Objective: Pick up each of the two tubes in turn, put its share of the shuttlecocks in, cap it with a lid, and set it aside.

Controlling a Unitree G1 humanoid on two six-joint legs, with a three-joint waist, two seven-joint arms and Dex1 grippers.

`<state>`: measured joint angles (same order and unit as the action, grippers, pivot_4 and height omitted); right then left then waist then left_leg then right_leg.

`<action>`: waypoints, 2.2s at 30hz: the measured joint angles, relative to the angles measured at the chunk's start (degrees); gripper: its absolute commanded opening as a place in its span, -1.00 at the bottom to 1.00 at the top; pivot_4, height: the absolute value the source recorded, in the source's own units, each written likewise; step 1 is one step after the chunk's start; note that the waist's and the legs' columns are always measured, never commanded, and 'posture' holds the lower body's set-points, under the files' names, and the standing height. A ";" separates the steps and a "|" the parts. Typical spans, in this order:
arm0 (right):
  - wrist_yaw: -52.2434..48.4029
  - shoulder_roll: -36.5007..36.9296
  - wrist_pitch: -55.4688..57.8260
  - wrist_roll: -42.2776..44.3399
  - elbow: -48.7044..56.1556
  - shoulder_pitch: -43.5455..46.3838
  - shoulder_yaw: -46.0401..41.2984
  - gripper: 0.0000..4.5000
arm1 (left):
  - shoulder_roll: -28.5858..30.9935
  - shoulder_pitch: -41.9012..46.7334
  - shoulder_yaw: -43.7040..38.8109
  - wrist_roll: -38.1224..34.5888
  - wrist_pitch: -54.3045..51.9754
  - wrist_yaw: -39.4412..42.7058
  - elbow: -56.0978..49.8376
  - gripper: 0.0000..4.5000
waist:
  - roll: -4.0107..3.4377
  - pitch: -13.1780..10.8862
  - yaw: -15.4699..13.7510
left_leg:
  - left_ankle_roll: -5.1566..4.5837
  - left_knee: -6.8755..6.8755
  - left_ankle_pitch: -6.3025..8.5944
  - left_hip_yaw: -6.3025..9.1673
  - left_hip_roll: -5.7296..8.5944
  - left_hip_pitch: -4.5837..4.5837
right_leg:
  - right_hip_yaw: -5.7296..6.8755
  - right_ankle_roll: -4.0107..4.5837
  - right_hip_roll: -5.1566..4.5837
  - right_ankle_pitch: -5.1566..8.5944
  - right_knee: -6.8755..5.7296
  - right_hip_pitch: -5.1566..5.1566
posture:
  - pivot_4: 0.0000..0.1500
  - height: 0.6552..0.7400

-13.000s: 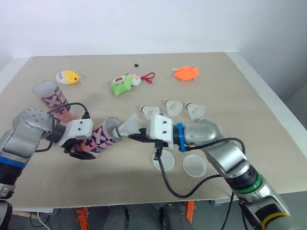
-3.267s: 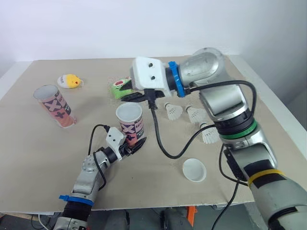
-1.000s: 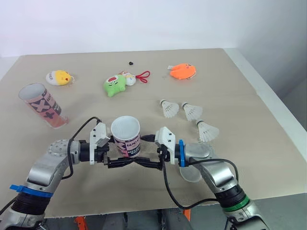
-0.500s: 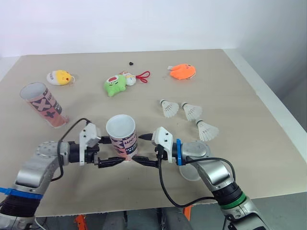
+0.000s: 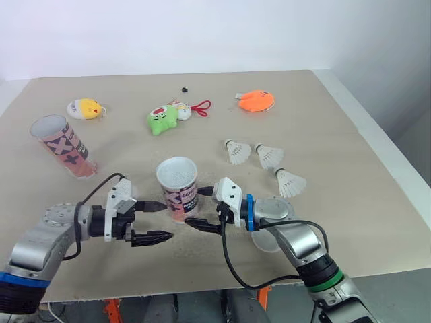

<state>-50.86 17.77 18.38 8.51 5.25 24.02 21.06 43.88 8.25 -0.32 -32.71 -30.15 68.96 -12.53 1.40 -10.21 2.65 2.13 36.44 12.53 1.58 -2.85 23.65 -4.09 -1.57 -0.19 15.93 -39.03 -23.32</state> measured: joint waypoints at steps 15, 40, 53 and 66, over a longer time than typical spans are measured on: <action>1.08 -1.74 -0.11 -0.60 -1.05 1.60 0.82 0.48 | -0.46 1.04 0.78 1.14 0.15 -0.64 0.83 1.00 | 0.00 0.00 0.00 | 0.04 0.00 -0.03 0.00 -0.02 -0.07 | -0.02 0.04 0.03 -0.03 -0.04 0.03 | 1.00 1.00; 36.44 4.56 13.55 6.75 16.73 -15.53 -51.52 0.48 | -25.48 28.50 8.58 1.76 6.58 -12.36 9.23 1.00 | 0.04 -0.01 -1.30 | 0.28 0.16 -0.18 -0.03 0.24 0.11 | -0.13 -0.21 -0.18 -0.15 -0.03 0.06 | 1.00 1.00; 43.11 2.03 7.32 7.03 2.49 -18.89 -55.54 0.48 | -34.37 27.06 14.55 8.80 13.35 -14.32 13.92 1.00 | -0.36 0.20 0.02 | 0.22 0.03 -0.18 -0.41 0.21 -0.33 | -0.58 -0.40 -0.07 -0.12 -0.07 0.20 | 1.00 1.00; 45.74 -4.67 6.88 9.53 11.33 -28.28 -53.49 0.98 | -32.79 25.84 13.83 9.05 11.04 -14.39 13.68 1.00 | -0.47 0.26 -0.01 | 0.20 0.08 -0.21 -0.41 0.30 -0.31 | -0.81 -0.71 -0.02 -0.01 -0.05 0.29 | 1.00 1.00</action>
<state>-5.12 13.10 25.25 18.04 16.58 -4.26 -32.43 11.08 34.09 13.51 -23.66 -19.10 54.56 1.14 0.93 -9.95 2.64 2.33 36.52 12.31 1.17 -2.55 23.34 -4.90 -2.28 -0.21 15.92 -39.08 -23.03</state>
